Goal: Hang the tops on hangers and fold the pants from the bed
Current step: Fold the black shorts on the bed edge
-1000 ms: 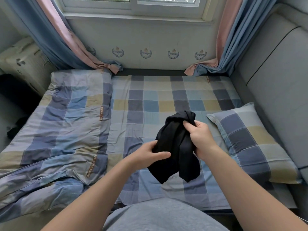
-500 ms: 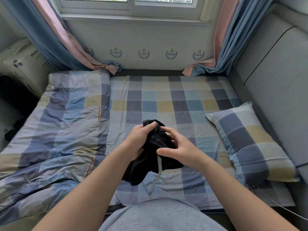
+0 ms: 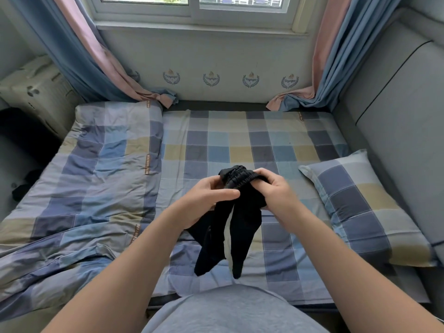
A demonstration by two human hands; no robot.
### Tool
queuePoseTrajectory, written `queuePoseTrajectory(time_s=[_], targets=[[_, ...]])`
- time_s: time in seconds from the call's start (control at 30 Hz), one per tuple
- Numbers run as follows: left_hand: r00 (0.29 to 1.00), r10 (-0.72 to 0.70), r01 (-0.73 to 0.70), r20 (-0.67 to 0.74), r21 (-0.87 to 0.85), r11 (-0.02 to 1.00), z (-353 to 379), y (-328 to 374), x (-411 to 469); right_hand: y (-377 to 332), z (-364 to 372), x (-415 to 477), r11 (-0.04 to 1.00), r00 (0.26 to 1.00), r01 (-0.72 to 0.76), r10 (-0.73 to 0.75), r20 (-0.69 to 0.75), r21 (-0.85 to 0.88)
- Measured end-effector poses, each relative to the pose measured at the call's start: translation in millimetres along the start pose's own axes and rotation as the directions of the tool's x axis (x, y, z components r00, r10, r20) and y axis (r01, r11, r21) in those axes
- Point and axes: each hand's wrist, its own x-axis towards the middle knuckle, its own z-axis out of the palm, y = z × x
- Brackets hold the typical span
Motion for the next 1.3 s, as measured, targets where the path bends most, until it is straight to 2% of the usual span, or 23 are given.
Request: queuePoseTrajectory(time_s=[0.07,0.2,0.3,0.37,0.5,0.57,0.67,0.77,0.9,1.0,1.07,1.1,1.13,1.2,1.23,1.3], targets=[[0.999,0.014,-0.009,-0.042,0.094,0.995,1,1,2,-3,-2,5,0.999,0.998,-0.039,0.040,-0.044,0.024],[0.965,0.117,-0.028,-0.236,0.351,0.936,2,-6,9,-9,-12,15,0.998,0.991,-0.016,0.007,-0.133,-0.067],[0.901,0.291,-0.007,-0.322,0.659,0.752,-7,-15,16,-7,-26,19,0.977,0.984,-0.010,-0.029,-0.175,-0.215],[0.878,0.328,0.052,-0.347,0.753,0.656,-14,-20,21,0,-37,22,0.940,0.984,-0.019,-0.043,-0.170,-0.342],[0.866,0.264,0.225,-0.424,0.803,0.553,-35,-34,28,18,-61,27,0.787,0.979,-0.063,-0.071,-0.191,-0.614],[0.853,0.216,0.306,-0.474,0.791,0.529,-50,-44,28,28,-74,27,0.698,0.977,-0.129,-0.032,-0.210,-0.705],[0.852,0.140,0.373,-0.505,0.771,0.516,-69,-57,26,43,-85,24,0.579,0.969,-0.234,0.071,-0.238,-0.781],[0.844,0.097,0.410,-0.527,0.752,0.516,-78,-64,25,57,-82,21,0.537,0.956,-0.290,0.118,-0.270,-0.792],[0.779,0.032,0.529,-0.627,0.682,0.505,-95,-72,16,71,-89,18,0.510,0.917,-0.395,0.168,-0.362,-0.764],[0.733,-0.058,0.594,-0.678,0.596,0.540,-111,-76,6,76,-101,12,0.479,0.881,-0.471,0.219,-0.419,-0.741],[0.711,-0.107,0.592,-0.695,0.509,0.625,-109,-77,5,78,-101,10,0.480,0.882,-0.471,0.222,-0.416,-0.740],[0.693,-0.155,0.573,-0.704,0.407,0.711,-104,-78,5,79,-97,11,0.506,0.885,-0.463,0.220,-0.410,-0.728],[0.681,-0.237,0.543,-0.693,0.260,0.798,-97,-77,4,79,-93,12,0.574,0.887,-0.455,0.226,-0.402,-0.681],[0.720,-0.357,0.446,-0.595,0.004,0.895,-87,-77,2,80,-83,14,0.760,0.865,-0.480,0.328,-0.380,-0.439],[0.753,-0.384,0.399,-0.535,-0.093,0.912,-83,-76,1,78,-79,14,0.813,0.850,-0.502,0.401,-0.342,-0.295],[0.793,-0.423,0.312,-0.438,-0.304,0.900,-79,-76,-2,72,-76,14,0.844,0.835,-0.533,0.512,-0.202,-0.065]])
